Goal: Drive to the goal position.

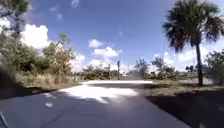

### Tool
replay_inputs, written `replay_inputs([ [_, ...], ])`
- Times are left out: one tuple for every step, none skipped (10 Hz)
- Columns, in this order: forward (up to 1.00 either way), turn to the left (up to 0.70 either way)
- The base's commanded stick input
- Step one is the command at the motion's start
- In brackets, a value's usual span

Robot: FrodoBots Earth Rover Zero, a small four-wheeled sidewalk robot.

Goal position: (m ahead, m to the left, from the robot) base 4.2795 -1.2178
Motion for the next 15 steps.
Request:
replay_inputs([
  [0.7, 0.0],
  [0.7, 0.0],
  [0.7, 0.0],
  [0.7, 0.0],
  [0.7, 0.0],
  [0.7, 0.0],
  [0.7, 0.0],
  [0.7, 0.0],
  [0.7, 0.0],
  [0.7, 0.0],
  [0.7, 0.0],
  [0.7, 0.0],
  [0.7, 0.0],
  [0.7, 0.0],
  [0.7, 0.0],
])
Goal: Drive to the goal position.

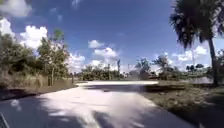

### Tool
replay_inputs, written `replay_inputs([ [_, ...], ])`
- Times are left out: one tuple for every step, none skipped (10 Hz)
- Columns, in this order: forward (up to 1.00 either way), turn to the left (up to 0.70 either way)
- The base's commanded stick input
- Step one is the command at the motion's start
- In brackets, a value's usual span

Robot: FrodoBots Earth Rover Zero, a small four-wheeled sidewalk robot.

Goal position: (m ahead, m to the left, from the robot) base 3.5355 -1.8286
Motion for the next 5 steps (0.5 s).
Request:
replay_inputs([
  [0.7, 0.0],
  [0.7, 0.0],
  [0.7, 0.0],
  [0.7, 0.0],
  [0.7, 0.0],
])
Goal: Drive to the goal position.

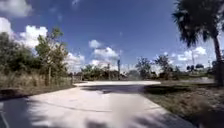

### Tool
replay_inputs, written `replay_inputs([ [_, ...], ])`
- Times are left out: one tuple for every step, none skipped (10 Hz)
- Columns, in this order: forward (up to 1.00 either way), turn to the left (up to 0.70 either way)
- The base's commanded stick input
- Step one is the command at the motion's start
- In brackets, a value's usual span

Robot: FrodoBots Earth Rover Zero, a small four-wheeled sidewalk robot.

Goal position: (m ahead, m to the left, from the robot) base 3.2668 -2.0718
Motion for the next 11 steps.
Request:
replay_inputs([
  [0.7, 0.0],
  [0.7, 0.0],
  [0.7, 0.0],
  [0.7, 0.0],
  [0.7, 0.0],
  [0.7, 0.0],
  [0.7, 0.0],
  [0.7, 0.0],
  [0.7, 0.0],
  [0.7, 0.0],
  [0.7, 0.0],
])
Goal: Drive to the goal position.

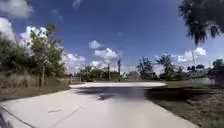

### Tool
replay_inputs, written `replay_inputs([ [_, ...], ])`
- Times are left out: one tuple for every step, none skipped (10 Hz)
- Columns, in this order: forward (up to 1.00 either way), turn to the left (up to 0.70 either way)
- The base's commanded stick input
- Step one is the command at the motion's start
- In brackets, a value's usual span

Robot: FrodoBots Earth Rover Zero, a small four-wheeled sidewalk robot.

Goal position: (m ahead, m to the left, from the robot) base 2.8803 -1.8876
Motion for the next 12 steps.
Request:
replay_inputs([
  [0.7, 0.0],
  [0.7, 0.0],
  [0.7, 0.0],
  [0.7, 0.0],
  [0.7, 0.0],
  [0.7, 0.0],
  [0.7, 0.0],
  [0.7, 0.0],
  [0.7, 0.0],
  [0.7, 0.0],
  [0.7, 0.0],
  [0.7, 0.0],
])
